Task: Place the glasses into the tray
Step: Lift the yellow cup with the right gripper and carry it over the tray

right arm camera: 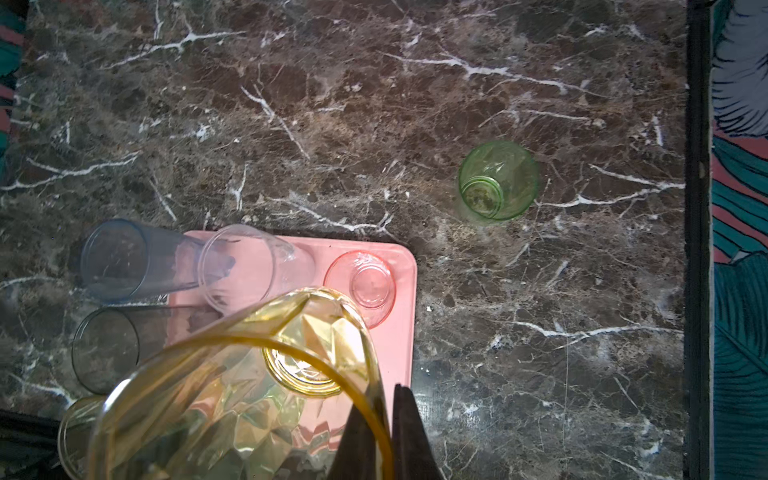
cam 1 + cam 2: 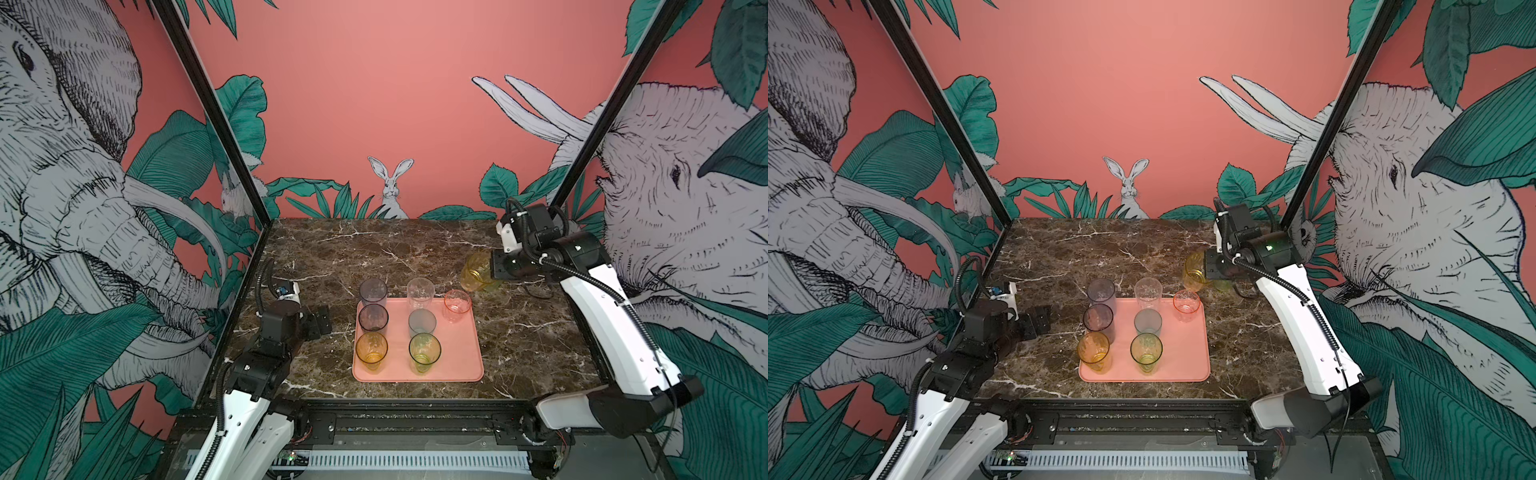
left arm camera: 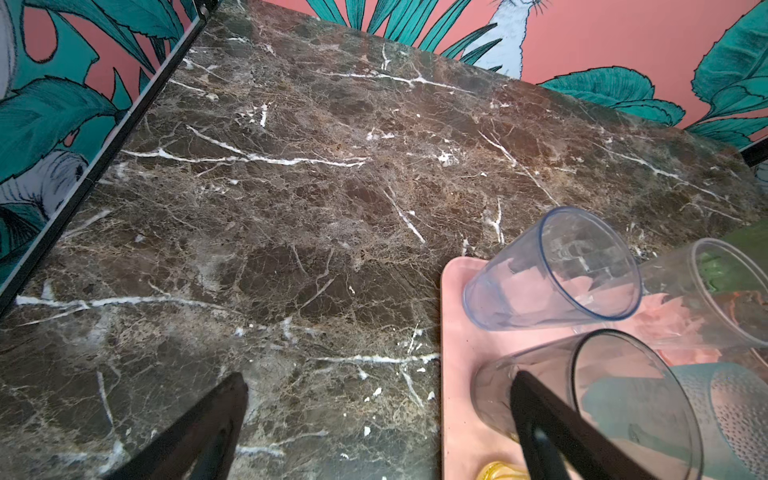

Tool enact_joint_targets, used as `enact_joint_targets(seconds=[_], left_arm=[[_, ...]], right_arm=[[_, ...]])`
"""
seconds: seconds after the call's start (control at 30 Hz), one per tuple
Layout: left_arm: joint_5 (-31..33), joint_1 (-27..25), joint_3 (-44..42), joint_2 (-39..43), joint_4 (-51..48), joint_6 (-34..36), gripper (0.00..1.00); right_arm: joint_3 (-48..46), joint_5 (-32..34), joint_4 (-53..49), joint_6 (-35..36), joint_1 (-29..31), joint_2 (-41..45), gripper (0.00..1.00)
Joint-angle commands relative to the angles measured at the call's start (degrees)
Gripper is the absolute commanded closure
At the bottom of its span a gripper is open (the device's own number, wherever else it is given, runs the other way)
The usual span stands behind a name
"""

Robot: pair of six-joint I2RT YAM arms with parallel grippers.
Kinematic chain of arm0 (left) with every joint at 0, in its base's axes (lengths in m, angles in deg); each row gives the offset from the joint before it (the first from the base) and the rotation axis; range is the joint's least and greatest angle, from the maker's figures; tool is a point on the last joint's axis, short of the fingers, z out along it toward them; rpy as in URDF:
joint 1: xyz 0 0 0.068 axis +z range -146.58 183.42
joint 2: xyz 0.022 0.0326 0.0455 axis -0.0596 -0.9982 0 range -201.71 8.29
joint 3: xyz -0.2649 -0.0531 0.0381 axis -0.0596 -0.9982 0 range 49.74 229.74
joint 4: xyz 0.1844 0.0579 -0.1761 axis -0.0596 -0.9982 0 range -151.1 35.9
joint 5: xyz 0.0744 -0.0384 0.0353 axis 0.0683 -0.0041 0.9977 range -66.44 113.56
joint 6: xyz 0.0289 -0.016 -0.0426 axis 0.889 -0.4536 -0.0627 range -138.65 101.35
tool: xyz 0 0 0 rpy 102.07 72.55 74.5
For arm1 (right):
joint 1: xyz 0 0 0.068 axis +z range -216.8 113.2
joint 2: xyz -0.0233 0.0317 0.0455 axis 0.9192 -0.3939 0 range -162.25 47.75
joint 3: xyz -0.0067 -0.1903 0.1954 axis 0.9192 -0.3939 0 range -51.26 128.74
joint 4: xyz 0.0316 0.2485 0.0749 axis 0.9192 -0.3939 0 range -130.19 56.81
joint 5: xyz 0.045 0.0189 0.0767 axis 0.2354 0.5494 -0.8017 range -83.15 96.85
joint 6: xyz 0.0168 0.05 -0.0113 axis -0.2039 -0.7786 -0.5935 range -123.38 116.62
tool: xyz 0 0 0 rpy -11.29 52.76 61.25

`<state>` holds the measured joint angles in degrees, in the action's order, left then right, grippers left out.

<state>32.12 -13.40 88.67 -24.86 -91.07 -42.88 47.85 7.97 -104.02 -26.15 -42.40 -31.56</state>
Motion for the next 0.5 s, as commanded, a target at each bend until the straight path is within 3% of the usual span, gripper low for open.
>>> enact_joint_targets(seconds=[0.0, 0.47], left_arm=[[-0.71, 0.34, -0.61, 0.40, -1.19, -1.43, 0.01], [-1.54, 0.30, -1.32, 1.64, -1.38, -2.66, 0.01]], right_arm=[[-2.10, 2.57, -0.85, -1.55, 2.65, 1.77, 1.00], [-16.11, 5.80, 3.61, -6.43, 10.37, 7.44, 1.00]])
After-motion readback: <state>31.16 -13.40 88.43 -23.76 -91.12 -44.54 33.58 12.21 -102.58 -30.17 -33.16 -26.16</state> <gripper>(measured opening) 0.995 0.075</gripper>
